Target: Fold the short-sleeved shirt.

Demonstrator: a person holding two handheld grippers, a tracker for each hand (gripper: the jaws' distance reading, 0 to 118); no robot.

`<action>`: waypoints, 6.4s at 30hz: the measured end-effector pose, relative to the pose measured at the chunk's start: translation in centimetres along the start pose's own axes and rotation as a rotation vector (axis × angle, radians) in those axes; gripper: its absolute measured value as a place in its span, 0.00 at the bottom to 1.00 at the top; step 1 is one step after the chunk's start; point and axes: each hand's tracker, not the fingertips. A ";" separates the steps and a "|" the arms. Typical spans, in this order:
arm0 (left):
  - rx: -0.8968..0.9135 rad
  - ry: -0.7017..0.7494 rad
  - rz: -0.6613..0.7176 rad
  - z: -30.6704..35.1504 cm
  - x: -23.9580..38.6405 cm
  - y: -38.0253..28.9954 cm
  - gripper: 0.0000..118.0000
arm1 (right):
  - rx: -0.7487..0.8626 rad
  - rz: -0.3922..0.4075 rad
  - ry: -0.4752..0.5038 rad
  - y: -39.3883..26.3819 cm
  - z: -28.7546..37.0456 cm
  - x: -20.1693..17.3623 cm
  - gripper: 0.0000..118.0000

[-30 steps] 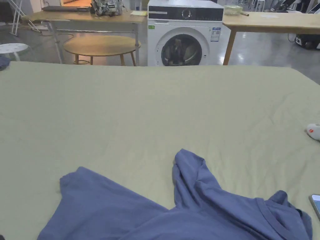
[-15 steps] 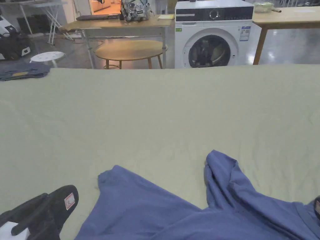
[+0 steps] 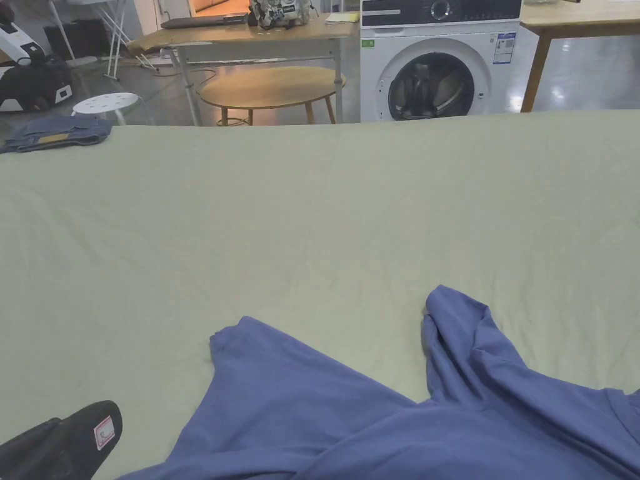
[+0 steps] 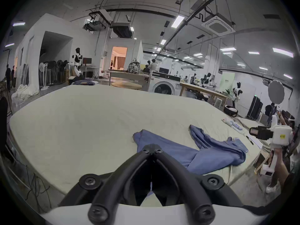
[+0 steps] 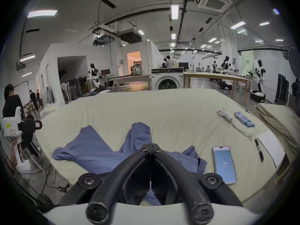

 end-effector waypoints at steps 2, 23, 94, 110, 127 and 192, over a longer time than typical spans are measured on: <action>-0.009 -0.006 -0.010 -0.1 0.1 -0.1 0.00 | 0.003 0.003 -0.012 -0.1 0.2 -0.1 0.00; -0.153 0.031 0.020 -3.5 -1.4 -3.8 0.61 | -0.047 -0.026 0.001 -2.5 -0.4 1.0 0.00; 0.241 0.104 -0.069 -8.7 -5.4 33.7 0.01 | 0.241 -0.021 -0.171 32.2 -6.4 9.9 0.05; 0.264 0.215 -0.094 -16.9 -6.1 42.9 0.00 | 0.306 0.000 -0.229 45.2 -18.7 9.2 0.05; 0.065 0.109 0.024 -22.5 -8.3 29.7 0.00 | 0.114 -0.034 -0.215 32.6 -22.6 8.2 0.04; -0.163 0.161 0.284 -7.8 -11.0 0.1 0.74 | -0.047 -0.143 0.013 -3.1 -3.3 0.6 0.00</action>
